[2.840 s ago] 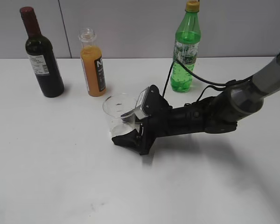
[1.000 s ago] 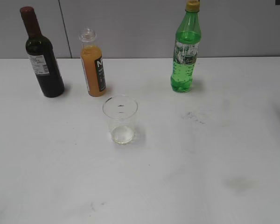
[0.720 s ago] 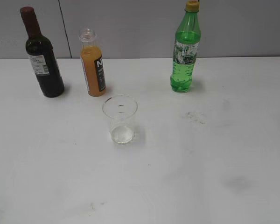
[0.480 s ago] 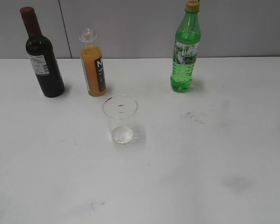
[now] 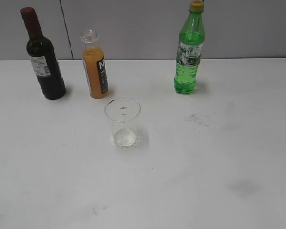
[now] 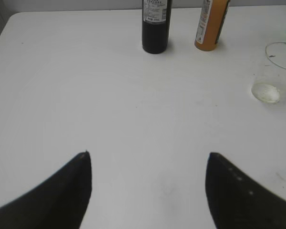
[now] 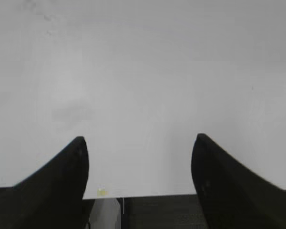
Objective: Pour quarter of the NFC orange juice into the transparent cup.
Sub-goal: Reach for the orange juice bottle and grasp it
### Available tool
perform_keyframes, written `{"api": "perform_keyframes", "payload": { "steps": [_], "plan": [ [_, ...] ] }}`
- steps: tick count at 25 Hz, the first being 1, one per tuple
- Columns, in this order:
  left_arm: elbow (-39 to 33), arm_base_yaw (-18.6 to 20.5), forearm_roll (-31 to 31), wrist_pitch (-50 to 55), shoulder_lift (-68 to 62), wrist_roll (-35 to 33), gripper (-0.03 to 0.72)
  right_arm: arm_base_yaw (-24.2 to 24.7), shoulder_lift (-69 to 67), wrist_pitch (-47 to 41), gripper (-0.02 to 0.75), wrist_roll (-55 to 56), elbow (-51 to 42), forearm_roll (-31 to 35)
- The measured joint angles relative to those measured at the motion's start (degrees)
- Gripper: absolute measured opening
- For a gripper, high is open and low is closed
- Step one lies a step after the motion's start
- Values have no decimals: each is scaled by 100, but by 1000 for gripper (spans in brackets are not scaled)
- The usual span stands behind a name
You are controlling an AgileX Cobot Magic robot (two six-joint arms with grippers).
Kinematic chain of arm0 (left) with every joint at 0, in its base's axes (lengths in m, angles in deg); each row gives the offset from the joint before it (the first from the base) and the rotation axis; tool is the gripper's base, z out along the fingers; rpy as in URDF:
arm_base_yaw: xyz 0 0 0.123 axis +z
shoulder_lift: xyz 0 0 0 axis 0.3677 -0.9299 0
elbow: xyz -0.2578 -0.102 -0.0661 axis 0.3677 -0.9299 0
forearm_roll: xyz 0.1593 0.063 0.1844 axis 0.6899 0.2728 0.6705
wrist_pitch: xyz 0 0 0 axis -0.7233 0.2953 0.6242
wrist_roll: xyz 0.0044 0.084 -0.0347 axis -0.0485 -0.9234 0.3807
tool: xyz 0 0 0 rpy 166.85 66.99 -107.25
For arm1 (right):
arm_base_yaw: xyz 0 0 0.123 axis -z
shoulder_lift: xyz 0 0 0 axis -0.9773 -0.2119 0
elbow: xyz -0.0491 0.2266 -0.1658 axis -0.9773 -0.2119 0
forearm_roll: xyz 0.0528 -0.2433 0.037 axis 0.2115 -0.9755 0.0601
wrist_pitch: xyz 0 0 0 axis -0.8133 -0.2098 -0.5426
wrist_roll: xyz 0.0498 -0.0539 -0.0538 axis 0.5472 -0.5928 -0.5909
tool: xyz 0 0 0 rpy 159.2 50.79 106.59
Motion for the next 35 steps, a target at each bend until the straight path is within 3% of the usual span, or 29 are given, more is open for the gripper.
{"api": "perform_keyframes", "payload": {
  "steps": [7,16,23,35],
  "plan": [
    [0,0,0,0,0,0,567,0,2254,25,519,-6,-1690,0],
    [0,0,0,0,0,0,567,0,4656,73,519,-6,-2941,5],
    [0,0,0,0,0,0,567,0,5849,114,519,-11,-3097,5],
    [0,0,0,-1,0,0,567,0,5932,918,519,365,-3336,71]
  ]
}}
